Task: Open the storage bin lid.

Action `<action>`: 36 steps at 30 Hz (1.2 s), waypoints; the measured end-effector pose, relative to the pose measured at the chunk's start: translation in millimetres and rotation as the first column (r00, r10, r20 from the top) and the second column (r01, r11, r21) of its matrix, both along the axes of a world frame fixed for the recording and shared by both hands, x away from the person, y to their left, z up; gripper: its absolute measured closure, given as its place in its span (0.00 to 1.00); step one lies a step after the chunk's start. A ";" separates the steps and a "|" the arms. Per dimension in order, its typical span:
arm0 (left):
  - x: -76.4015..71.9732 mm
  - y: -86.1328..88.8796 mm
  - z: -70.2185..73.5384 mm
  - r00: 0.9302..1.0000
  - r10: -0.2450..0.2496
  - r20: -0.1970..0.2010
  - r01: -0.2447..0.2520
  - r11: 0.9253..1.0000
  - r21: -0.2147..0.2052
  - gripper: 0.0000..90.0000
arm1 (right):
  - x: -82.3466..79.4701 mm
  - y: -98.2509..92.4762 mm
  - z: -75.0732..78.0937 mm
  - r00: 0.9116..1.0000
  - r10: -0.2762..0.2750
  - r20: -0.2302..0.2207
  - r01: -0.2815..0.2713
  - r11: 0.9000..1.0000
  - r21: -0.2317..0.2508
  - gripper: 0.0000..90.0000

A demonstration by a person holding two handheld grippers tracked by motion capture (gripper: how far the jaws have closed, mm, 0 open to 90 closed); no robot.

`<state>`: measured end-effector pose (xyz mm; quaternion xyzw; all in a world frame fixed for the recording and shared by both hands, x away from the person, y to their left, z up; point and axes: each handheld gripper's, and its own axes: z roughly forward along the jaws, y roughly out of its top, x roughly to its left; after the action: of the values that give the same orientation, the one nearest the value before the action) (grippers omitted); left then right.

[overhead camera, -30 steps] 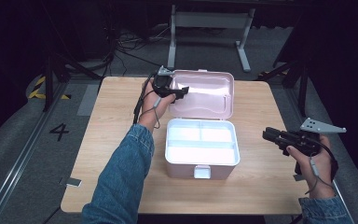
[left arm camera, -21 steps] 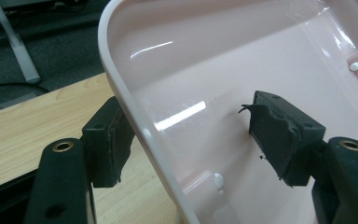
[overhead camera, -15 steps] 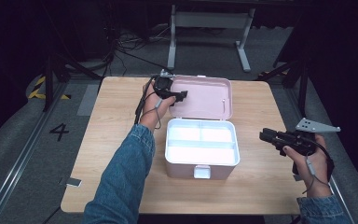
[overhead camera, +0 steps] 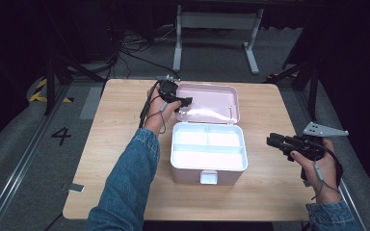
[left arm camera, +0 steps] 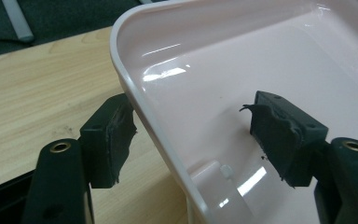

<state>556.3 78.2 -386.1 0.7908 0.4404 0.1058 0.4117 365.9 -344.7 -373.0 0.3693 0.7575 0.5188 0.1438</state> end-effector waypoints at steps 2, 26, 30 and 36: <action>-0.3 -0.4 -1.4 1.000 0.010 -0.027 -0.010 1.000 0.003 0.35 | 0.3 0.4 -0.2 1.000 0.001 -0.001 -0.001 1.000 0.001 0.79; -29.2 20.1 26.8 0.996 0.067 0.063 -0.070 0.996 0.054 0.31 | 23.1 18.3 0.7 1.000 0.020 0.011 -0.020 1.000 -0.004 0.66; -47.6 26.8 44.6 0.993 0.052 0.109 -0.055 0.998 0.025 0.31 | 33.8 26.8 2.4 0.999 0.037 0.005 -0.037 0.999 0.005 0.65; -74.3 39.2 65.4 0.988 0.030 0.154 -0.035 0.999 0.031 0.31 | 45.2 42.5 9.7 0.997 0.072 0.022 -0.072 0.997 0.015 0.64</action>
<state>482.0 117.4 -320.7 0.7799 0.4184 0.1805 0.4290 411.1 -302.2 -363.3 0.3375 0.7645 0.5336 0.1301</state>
